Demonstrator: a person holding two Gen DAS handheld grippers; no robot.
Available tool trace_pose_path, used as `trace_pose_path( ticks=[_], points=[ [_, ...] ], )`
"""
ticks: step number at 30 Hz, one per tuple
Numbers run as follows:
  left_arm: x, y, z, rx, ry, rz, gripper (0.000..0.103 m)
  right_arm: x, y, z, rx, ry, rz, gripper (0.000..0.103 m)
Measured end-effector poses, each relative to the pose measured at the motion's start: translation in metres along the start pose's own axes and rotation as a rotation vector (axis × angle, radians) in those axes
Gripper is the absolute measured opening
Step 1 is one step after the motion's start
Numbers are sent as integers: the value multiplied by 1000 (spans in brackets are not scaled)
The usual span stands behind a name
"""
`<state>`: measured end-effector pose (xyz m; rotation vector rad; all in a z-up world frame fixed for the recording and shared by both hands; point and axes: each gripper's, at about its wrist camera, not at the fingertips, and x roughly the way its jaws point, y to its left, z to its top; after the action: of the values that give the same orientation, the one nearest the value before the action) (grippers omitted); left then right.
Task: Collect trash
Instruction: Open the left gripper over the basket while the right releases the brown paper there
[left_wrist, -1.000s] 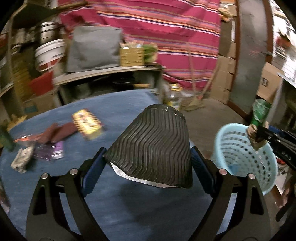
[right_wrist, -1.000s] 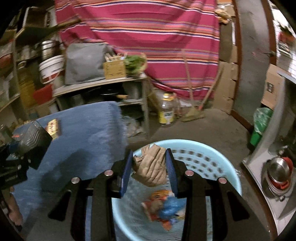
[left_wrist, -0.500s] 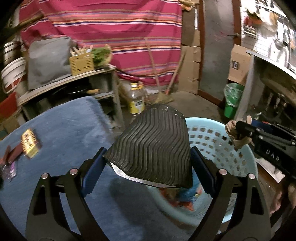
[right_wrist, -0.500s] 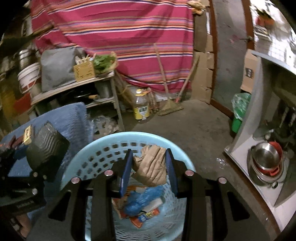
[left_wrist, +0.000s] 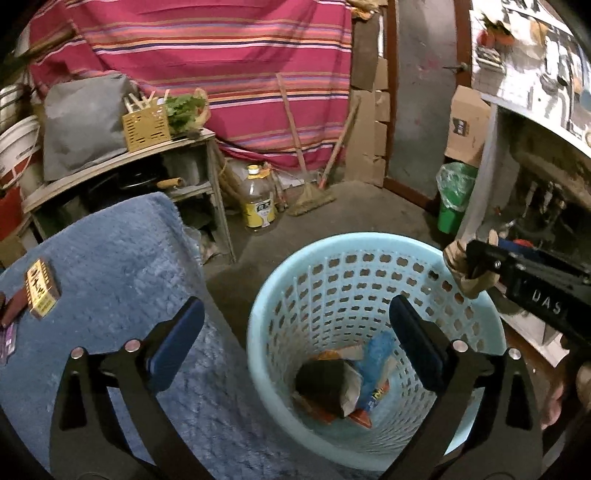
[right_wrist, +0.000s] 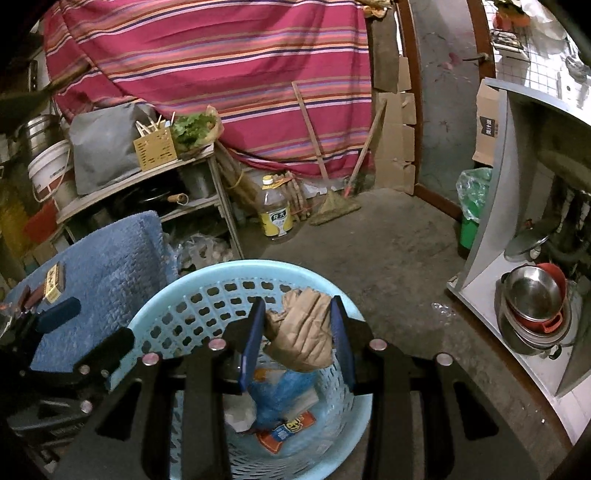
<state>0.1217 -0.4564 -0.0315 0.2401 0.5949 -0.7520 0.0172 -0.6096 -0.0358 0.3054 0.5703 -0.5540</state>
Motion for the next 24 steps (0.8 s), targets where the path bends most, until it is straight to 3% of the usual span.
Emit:
trace_pose_path(
  ticks=[12,13,15,20,24],
  points=[
    [-57,70,-2,-158,-42,108,97,15,38,-7,-81,47,8,38],
    [-65,74,-2,-161,-44,114,97,17,39,-7,-79,52,6,40],
    [-78,80,-1,-159,-50,130,97,17,41,-8,-61,53,-13,77],
    [-122,105,-5,-154,-78,175,98,8,51,-6,-53,36,-20,83],
    [-157,143,-19,-176,-78,208,98,-10,84,-8,-101,-1,-12,88]
  ],
)
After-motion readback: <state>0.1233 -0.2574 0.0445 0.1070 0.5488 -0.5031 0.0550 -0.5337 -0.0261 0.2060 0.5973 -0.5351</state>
